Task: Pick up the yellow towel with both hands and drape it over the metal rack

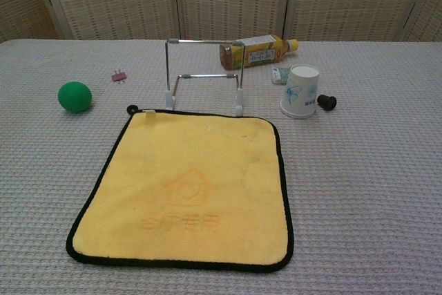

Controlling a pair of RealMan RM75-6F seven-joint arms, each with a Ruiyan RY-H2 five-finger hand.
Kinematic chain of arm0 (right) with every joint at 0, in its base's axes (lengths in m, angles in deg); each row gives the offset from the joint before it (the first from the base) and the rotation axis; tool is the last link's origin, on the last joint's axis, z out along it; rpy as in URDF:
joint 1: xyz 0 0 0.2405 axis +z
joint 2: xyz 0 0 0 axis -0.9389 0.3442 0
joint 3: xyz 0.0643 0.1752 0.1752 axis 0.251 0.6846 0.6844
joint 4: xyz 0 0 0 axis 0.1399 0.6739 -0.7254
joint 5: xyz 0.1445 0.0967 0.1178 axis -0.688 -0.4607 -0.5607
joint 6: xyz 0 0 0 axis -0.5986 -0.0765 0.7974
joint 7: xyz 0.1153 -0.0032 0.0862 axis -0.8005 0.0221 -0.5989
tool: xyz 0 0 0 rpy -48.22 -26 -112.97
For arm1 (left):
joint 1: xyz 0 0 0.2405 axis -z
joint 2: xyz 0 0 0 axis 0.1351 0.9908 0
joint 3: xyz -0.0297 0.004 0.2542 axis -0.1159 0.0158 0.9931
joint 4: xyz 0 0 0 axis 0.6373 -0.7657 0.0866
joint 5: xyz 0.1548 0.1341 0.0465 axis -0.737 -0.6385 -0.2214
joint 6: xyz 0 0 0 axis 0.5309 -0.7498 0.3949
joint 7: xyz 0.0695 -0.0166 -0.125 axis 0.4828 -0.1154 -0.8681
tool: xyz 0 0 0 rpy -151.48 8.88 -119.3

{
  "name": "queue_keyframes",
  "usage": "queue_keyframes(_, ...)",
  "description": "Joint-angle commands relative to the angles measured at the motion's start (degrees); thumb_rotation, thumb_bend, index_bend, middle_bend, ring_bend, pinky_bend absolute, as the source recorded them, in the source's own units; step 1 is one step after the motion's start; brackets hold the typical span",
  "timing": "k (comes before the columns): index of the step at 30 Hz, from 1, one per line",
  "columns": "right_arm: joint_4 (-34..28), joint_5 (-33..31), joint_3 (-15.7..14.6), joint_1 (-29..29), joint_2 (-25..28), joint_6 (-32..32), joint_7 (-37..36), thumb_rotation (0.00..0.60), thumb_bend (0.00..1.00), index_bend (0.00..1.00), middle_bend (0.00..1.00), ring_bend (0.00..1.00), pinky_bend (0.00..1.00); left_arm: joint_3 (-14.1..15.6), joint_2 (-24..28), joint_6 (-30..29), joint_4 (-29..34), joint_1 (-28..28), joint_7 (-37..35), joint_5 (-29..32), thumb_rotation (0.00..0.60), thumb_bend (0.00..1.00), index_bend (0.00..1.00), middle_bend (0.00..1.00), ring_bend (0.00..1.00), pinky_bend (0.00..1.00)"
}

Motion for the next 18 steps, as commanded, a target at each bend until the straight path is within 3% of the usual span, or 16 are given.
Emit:
queue_keyframes(1,-0.20,-0.05,0.06,0.22,0.08,0.24,0.25,0.600,0.31,0.09,0.15,0.06,0.10,0.06,-0.09,0.07,-0.18,-0.03,-0.04,0.05,0.600,0.21,0.27,0.19,0.08,0.25)
queue_keyframes(14,-0.51,0.06,0.57,-0.66,0.78,-2.37,0.36,0.600,0.31,0.09,0.15,0.06,0.11,-0.03,0.29,-0.56,-1.58,0.47,-2.60,-2.66,0.600,0.21,0.28,0.18,0.08,0.25)
queue_keyframes(18,-0.66,0.14,0.85,-0.71,0.93,-2.91,0.35,0.600,0.31,0.09,0.15,0.06,0.11,0.02,0.44,-0.60,-3.21,1.49,-5.48,-5.75,0.600,0.21,0.32,0.24,0.16,0.30)
